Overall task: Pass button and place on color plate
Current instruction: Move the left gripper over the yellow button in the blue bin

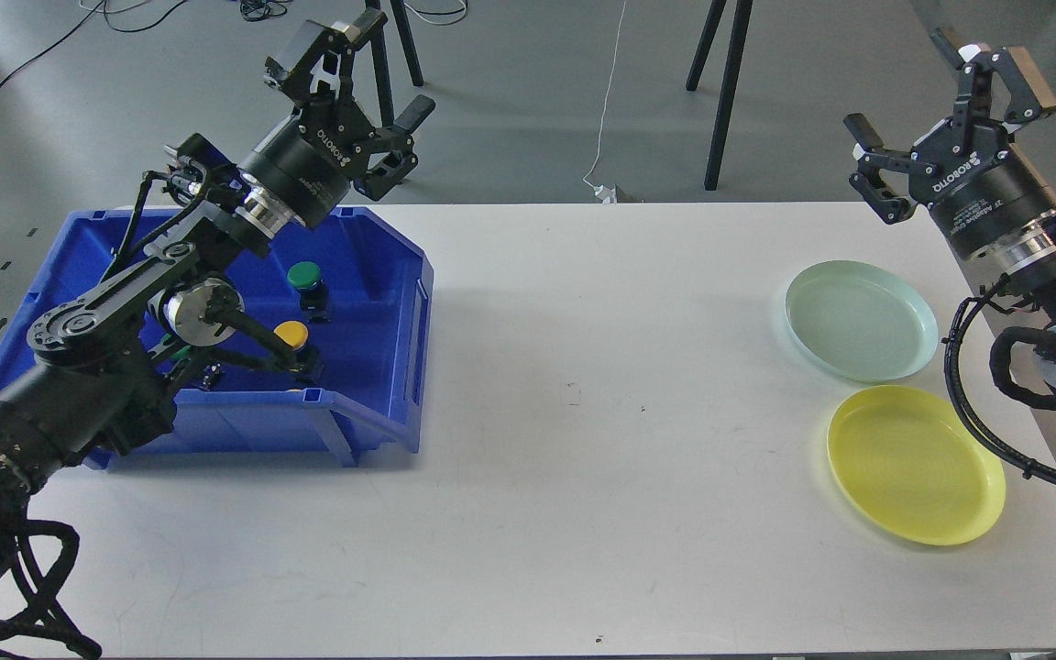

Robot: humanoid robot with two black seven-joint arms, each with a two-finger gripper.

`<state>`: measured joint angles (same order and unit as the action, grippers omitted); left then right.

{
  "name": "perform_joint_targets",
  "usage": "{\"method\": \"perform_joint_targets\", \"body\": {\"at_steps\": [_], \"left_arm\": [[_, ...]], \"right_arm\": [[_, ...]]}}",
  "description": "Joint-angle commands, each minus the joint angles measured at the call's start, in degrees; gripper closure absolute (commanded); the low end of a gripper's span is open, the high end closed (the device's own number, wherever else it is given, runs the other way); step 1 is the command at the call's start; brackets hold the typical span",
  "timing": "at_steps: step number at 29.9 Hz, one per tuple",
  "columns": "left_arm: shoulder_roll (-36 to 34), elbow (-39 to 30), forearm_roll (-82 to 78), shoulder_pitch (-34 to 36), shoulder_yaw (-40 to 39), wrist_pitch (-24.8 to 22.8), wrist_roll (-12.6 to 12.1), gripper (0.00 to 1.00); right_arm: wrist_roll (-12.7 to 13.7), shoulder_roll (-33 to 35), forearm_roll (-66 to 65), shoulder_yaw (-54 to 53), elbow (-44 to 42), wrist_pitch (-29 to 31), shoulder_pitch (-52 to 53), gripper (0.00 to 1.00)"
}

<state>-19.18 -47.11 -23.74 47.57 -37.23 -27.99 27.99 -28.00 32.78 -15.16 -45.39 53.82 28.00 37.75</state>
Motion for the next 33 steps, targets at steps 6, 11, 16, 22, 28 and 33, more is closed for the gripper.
{"method": "perform_joint_targets", "body": {"at_steps": [6, 11, 16, 22, 28, 33], "left_arm": [[-3.0, 1.9, 1.3, -0.2, -3.7, 0.0, 0.0, 0.00], [0.8, 4.0, 3.9, -0.5, -4.8, 0.0, 0.0, 0.00], [-0.3, -7.6, 4.3, -0.9, -8.8, 0.0, 0.0, 0.02], [-7.9, -32.0, 1.3, 0.1, -2.8, 4.3, 0.0, 0.02], [-22.0, -37.1, -2.4, 11.4, 13.7, 13.0, 0.0, 0.02], [-32.9, -36.9, -16.0, 26.4, 34.7, 15.5, 0.0, 0.02]], "right_arm": [[0.0, -1.8, 0.0, 0.0, 0.0, 0.0, 0.0, 0.00], [0.0, -1.8, 0.0, 0.0, 0.1, 0.0, 0.0, 0.00], [0.0, -1.7, 0.0, -0.7, -0.1, 0.0, 0.0, 0.00], [0.0, -1.8, 0.0, -1.5, -0.4, 0.0, -1.4, 0.00], [0.0, -1.3, 0.0, -1.7, -0.5, 0.0, -2.4, 0.00], [0.0, -1.1, 0.0, -2.5, -1.0, 0.0, -3.3, 0.00]]}}
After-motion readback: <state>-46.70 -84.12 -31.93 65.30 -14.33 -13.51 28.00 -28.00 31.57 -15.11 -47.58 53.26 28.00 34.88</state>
